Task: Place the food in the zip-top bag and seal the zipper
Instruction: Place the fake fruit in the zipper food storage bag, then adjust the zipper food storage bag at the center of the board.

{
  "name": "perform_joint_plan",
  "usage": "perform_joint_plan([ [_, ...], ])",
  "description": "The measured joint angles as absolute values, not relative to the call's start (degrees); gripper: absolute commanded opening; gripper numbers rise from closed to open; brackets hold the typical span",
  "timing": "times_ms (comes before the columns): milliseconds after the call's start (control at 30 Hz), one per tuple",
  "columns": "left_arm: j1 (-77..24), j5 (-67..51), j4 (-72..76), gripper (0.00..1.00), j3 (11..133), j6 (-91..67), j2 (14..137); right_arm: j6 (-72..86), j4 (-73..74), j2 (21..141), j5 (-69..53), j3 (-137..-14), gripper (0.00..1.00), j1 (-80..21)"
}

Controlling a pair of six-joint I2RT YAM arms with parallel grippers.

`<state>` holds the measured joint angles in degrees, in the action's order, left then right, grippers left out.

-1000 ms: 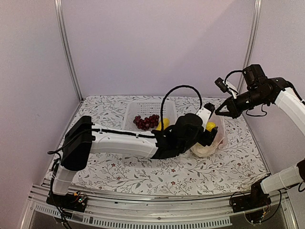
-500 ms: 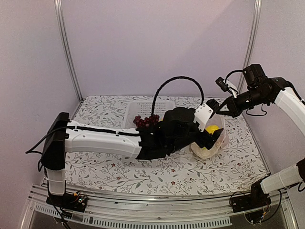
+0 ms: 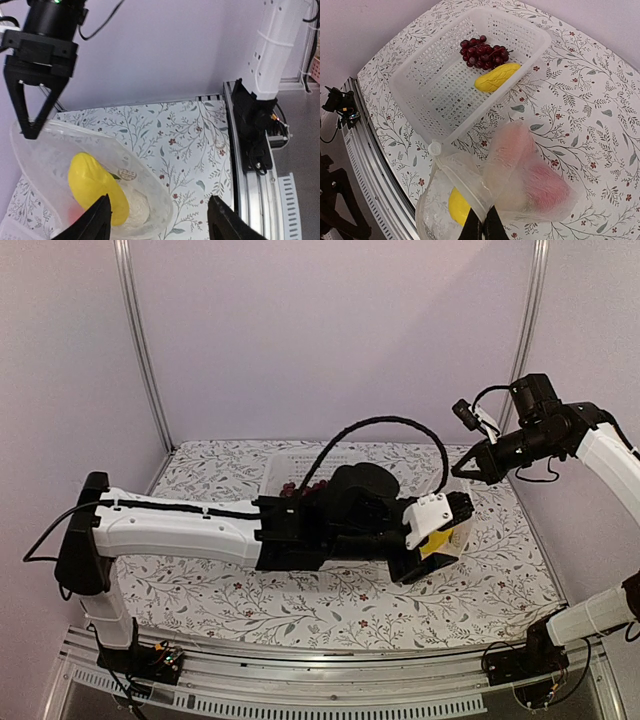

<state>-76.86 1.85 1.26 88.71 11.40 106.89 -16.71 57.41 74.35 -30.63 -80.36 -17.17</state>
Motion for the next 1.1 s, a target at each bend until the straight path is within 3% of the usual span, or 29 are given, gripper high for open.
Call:
perform_joint_plan([
  [200,-78.56,0.82,-12.14,0.72,98.10,13.56,116.33,-16.71,56.53,74.32,-30.63,-78.87,0.00,-17.17],
  [367,-79.44,3.97,-18.83,0.70,102.94,13.80,122.39,-16.73,55.75,74.32,-30.85,-76.82,0.00,-17.17],
  [667,-79.44,9.67,-21.54,0.53,104.07,17.30,126.41,-16.75,54.28,73.80,-31.88,-74.32,0.01,-17.17],
  [933,-79.46,15.73,-17.67,0.48,104.07,23.49,127.13,-16.75,53.54,73.78,-31.92,-73.82,0.01,-17.17],
  [1100,-79.50,16.75,-15.68,0.36,104.20,27.46,129.14,-16.75,53.52,73.78,-31.92,-73.80,0.01,-17.17],
])
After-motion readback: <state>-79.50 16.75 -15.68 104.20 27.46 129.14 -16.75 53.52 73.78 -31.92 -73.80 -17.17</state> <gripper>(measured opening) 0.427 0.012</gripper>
